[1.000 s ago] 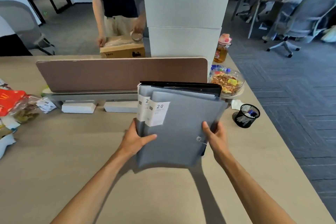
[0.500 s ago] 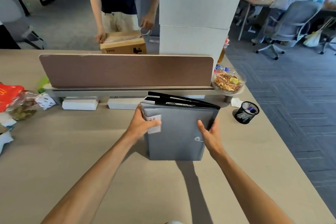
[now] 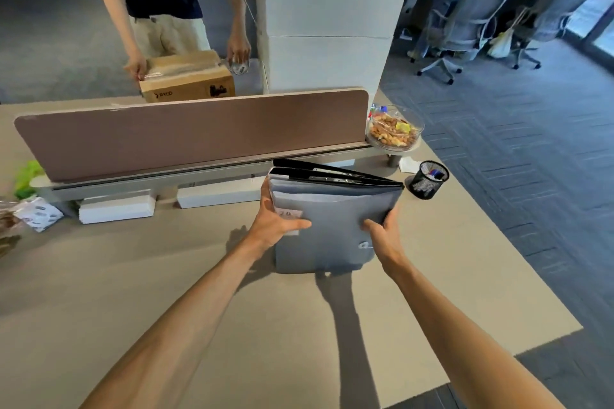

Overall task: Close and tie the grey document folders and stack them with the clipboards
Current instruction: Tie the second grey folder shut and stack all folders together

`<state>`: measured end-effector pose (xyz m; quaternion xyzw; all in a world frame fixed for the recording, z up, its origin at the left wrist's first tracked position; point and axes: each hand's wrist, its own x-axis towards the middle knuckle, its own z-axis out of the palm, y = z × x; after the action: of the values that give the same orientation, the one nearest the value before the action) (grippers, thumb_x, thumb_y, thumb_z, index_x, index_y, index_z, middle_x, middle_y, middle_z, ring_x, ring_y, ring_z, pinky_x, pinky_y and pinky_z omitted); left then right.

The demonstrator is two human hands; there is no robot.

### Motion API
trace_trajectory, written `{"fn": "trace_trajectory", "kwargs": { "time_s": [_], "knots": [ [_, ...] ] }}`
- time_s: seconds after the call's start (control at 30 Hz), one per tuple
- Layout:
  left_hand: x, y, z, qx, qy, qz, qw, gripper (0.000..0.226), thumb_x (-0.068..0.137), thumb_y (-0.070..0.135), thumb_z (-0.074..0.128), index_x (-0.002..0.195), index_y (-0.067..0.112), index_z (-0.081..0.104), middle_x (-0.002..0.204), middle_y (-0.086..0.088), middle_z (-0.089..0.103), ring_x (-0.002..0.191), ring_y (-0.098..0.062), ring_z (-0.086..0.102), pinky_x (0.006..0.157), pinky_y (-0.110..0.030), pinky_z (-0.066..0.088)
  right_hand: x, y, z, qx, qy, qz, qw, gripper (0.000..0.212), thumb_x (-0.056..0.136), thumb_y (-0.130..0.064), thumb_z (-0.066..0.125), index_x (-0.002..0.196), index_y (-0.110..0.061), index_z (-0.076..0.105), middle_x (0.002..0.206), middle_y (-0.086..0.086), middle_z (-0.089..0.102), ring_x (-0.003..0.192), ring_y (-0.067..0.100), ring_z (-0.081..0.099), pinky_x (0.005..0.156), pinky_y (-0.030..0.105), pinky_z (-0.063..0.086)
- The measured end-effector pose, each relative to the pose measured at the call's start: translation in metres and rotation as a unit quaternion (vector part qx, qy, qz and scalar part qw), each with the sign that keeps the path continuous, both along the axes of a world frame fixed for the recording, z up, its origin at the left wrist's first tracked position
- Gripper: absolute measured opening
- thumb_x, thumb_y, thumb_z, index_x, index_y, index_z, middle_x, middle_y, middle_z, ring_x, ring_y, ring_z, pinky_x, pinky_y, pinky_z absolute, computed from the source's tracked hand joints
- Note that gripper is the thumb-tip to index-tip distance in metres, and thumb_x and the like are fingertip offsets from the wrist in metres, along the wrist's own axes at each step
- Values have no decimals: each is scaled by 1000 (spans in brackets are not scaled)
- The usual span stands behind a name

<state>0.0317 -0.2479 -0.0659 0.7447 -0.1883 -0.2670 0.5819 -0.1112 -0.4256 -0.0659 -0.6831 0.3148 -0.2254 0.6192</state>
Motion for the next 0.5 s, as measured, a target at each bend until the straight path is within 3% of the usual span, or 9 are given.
{"fn": "trace_trajectory", "kwargs": {
  "time_s": [0.07,0.17,0.27,0.37,0.5],
  "knots": [
    [7,4,-5,9,-11,-8,1000,121,58,3,88,145,36,11,143,6,34,121,-13,49,73,-7,48,0,1,0,-16,9,1,1000,66,69,-6,58,132,-18,44,128,0,59,116,13,57,103,43,47],
    [12,13,-20,26,-4,-8,1000,101,43,10,86,126,34,34,132,-10,50,123,-26,54,81,-26,57,-3,3,-6,-38,30,-22,999,75,63,-7,63,133,-15,39,130,4,56,116,17,56,103,41,46],
    [9,16,-33,51,-13,-5,999,92,43,11,87,118,33,38,128,-8,54,123,-25,52,93,-42,54,-5,10,-16,-59,49,-14,997,81,64,-12,68,136,-12,33,133,3,49,120,17,50,104,34,43],
    [2,14,-36,88,-40,21,995,86,52,17,88,123,26,41,125,-4,58,117,-24,57,91,-40,54,-5,4,-31,-112,85,-24,990,75,71,-9,70,135,-13,31,131,2,46,122,18,46,108,39,39],
    [-5,-6,-21,171,-123,34,977,75,64,28,83,123,20,39,118,-1,56,106,-24,58,75,-32,46,-3,-29,-38,-162,148,-40,975,61,76,-23,72,125,-10,38,121,9,49,115,27,51,98,45,46]
  ]
}}
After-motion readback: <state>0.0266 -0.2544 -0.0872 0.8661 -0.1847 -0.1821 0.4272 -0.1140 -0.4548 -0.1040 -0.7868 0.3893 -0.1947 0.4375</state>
